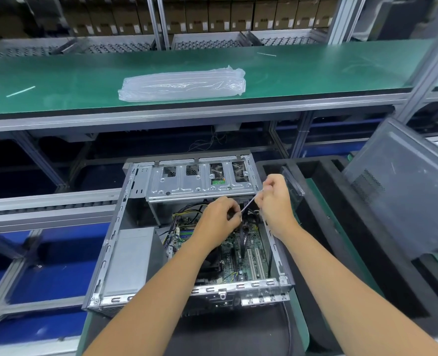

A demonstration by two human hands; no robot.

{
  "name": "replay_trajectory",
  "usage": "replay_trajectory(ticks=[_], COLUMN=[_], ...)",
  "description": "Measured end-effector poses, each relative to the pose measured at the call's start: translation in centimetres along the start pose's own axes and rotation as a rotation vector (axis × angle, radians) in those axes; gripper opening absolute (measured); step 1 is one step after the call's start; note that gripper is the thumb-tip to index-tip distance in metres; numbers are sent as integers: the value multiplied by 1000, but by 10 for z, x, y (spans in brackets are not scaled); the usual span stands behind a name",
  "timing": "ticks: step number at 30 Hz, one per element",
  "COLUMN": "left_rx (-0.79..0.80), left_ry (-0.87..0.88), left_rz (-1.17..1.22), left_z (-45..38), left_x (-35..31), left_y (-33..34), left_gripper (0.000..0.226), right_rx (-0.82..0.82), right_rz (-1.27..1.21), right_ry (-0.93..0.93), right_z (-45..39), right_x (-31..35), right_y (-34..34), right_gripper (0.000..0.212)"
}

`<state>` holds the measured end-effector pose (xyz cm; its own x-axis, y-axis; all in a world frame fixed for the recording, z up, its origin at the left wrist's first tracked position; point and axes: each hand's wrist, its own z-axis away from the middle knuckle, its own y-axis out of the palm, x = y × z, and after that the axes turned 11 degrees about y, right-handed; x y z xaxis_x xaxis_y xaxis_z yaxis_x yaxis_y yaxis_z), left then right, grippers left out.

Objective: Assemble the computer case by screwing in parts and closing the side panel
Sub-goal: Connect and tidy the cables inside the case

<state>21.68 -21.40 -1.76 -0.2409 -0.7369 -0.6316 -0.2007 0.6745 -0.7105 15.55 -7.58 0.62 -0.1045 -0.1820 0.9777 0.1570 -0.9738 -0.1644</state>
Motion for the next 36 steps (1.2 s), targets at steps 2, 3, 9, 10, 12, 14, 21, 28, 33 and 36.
replay_trajectory(ticks=[2,3,9,10,12,14,21,28,33,36], left_rx=[22,31,21,20,25,-6,-24,465,481,267], left_ry=[-12,-11,-29,-24,0,13,-317,-237,-234,-179], left_rz=[11,15,46,51,53,77,-31,-327,-430,-550], left_z=[1,2,5,5,5,5,8,22,24,25], left_x=[1,1,3,3,2,1,27,44,44,44], left_y=[0,-1,-2,-2,-3,-6,-55,-76,-66,-64], left_gripper=[10,10,10,11,11,12,14,14,18,19], right_rx=[15,32,133,147,162,172,373,454,409,389], right_rz=[-59,-108,-110,17,244,313,142,103,483,659], right_ry=[13,16,-7,-53,-133,-185,-187,-128,-137,-204], right_z=[-1,-1,3,5,7,9,6,6,12,13], right_x=[-2,-1,5,6,5,6,9,12,12,10], right_y=[-2,-3,-3,-1,2,6,3,6,15,15], right_gripper=[22,26,22,20,9,10,28,42,42,29])
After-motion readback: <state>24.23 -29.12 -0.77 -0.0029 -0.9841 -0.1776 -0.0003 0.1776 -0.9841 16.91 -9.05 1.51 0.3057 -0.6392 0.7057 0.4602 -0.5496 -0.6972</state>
